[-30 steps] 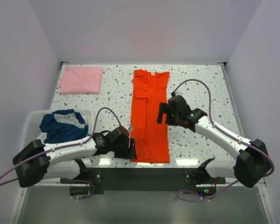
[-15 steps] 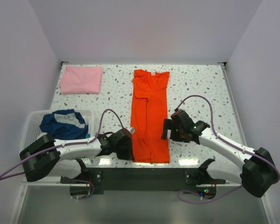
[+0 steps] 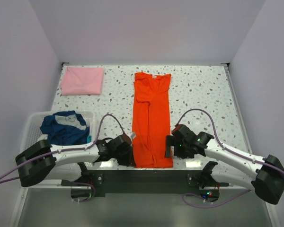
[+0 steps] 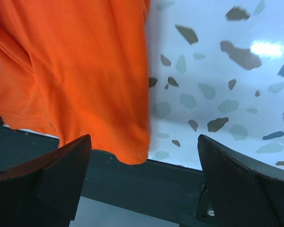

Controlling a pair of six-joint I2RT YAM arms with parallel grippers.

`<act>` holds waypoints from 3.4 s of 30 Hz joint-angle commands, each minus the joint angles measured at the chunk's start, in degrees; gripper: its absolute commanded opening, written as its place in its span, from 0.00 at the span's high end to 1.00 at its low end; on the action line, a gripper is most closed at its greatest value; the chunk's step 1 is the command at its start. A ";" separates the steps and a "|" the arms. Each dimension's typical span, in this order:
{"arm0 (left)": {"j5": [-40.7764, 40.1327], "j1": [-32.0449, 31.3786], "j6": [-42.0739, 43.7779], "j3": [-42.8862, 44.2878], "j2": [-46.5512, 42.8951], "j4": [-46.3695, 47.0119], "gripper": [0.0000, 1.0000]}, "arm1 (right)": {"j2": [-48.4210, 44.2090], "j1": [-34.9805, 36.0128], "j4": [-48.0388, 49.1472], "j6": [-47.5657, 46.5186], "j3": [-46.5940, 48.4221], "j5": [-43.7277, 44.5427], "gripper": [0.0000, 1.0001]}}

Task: Fold and stack the t-shirts
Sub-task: Fold the tshirt

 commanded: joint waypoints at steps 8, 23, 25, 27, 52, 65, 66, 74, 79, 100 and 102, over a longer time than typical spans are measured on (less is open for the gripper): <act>0.98 -1.71 -1.22 -2.01 -2.23 0.09 1.00 | -6.11 0.90 4.00 6.22 -8.23 -14.15 0.17; 0.63 -2.85 -1.92 -2.45 -3.11 1.05 1.00 | -8.75 1.16 9.08 10.00 -14.64 -16.61 0.53; 0.72 -2.94 -1.92 -2.45 -3.29 0.88 1.00 | -8.23 1.08 9.52 9.91 -14.64 -15.74 0.58; 0.46 -3.21 -2.10 -2.54 -3.81 0.79 1.00 | -7.87 1.16 10.66 9.74 -14.56 -15.56 0.65; -6.85 6.54 9.06 12.92 -4.87 -4.05 1.00 | -2.96 -0.85 2.14 -1.25 8.73 -1.32 1.00; -9.92 15.41 18.38 27.16 4.09 -5.45 1.00 | 3.02 -11.31 7.85 -9.94 20.23 -1.75 1.00; -9.74 16.12 18.73 28.47 4.70 -5.28 1.00 | 4.51 -11.84 8.21 -10.21 20.86 -2.19 1.00; -6.93 22.27 22.24 34.81 11.65 -4.40 1.00 | 12.51 -16.94 12.43 -12.76 27.36 -3.86 1.00; -5.26 25.18 23.22 38.33 16.65 -4.22 1.00 | 16.12 -20.27 14.71 -13.64 28.86 -5.71 1.00; 1.94 32.56 24.97 47.20 31.60 -1.76 1.00 | 33.26 -27.75 19.98 -14.87 35.36 -14.23 1.00; 2.39 33.00 25.15 47.99 32.57 -1.76 1.00 | 34.66 -28.19 20.07 -14.87 35.80 -14.85 1.00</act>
